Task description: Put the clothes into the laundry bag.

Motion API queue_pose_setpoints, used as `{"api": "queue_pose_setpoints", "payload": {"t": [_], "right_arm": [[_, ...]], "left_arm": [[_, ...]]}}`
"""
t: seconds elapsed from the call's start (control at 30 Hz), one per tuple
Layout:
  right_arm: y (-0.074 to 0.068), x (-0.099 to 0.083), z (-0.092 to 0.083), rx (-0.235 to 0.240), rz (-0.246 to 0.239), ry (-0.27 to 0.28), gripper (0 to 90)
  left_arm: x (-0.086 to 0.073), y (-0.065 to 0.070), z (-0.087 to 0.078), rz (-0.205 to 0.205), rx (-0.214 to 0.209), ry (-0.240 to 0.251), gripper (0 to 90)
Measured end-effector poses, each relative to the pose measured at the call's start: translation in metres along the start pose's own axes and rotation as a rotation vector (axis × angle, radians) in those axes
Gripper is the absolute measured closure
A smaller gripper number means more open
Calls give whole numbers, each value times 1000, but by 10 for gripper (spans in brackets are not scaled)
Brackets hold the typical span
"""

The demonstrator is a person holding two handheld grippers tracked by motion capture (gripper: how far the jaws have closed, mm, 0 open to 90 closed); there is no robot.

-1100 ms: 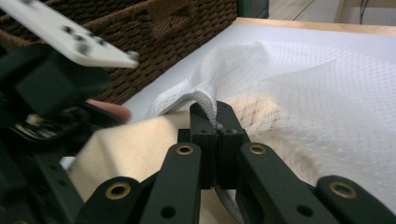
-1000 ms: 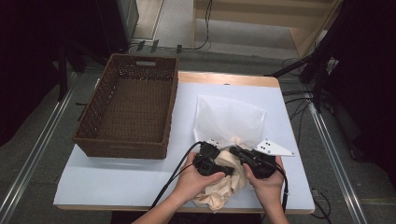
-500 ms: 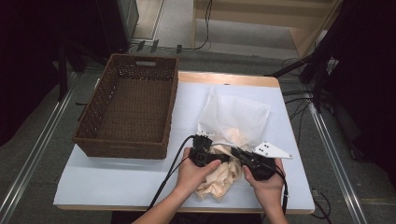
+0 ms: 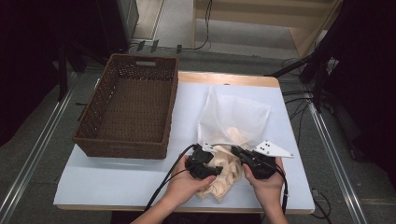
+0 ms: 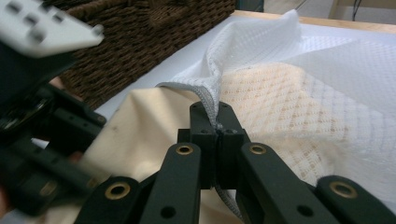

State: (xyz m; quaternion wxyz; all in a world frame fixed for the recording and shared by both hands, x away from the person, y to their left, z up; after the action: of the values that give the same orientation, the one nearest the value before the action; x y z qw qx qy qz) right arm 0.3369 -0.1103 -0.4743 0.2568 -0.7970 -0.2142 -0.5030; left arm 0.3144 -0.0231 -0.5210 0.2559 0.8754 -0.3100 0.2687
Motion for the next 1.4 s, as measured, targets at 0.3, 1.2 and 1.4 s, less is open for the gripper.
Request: {"api": "queue_pose_setpoints", "payload": {"t": [0.3, 1.2, 1.4], "right_arm": [[-23, 24, -14, 36, -39, 61, 896], [-13, 2, -2, 23, 19, -2, 896], [-33, 20, -13, 49, -15, 33, 897]], "left_arm": [[53, -1, -25, -135, -69, 303, 876], [-10, 8, -11, 95, 67, -55, 734], [42, 17, -31, -55, -101, 214, 746]]}}
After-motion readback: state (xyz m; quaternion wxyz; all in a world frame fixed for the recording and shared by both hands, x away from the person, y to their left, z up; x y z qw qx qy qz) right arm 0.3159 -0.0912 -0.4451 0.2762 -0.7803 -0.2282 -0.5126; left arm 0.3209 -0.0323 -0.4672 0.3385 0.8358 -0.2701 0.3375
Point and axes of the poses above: each handheld gripper's, and its own axes: z roughly forward along the jaws, x roughly out of its top, y roughly to its right, the point moved 10 cm from there along z, roughly forward along the jaws, and after that the axes turned 3 degrees about y, right-handed, at the moved point
